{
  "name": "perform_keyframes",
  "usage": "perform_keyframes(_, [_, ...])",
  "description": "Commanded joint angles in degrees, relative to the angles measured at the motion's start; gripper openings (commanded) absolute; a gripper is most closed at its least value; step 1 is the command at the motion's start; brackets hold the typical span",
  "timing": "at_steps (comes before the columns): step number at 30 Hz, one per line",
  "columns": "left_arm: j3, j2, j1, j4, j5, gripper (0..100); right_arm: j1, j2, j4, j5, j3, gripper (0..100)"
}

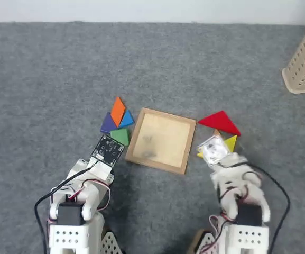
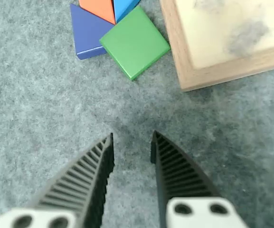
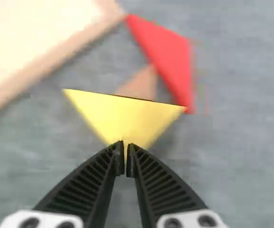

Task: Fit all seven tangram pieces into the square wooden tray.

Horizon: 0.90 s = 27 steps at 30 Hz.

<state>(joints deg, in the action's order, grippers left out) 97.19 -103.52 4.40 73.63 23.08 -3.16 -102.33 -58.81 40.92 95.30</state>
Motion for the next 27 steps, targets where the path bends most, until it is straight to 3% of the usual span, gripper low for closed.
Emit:
perform_keyframes(1, [-0.7, -1.2, 0.2, -0.1, -0.6, 12, -8.0, -1.7, 5.4, 1.1, -7.1, 1.7])
perform_keyframes(7, [-0.7, -1.2, 0.2, -0.1, -0.6, 12, -7.8, 2.6, 2.3, -1.2, -19.9, 6.9])
perform_keyframes(13, [-0.7, -1.2, 0.2, -0.1, -0.6, 12, -5.1, 29.8, 2.2, -1.5, -33.4, 16.0])
perform_keyframes(21, [-0.7, -1.2, 0.2, -0.1, -0.6, 12, 9.7, 72.1, -6.9, -2.1, -61.7, 20.2])
perform_keyframes(27, [-0.7, -1.2, 0.2, -0.1, -0.6, 12, 18.1, 89.9, -5.8, -1.6, -69.9, 27.6])
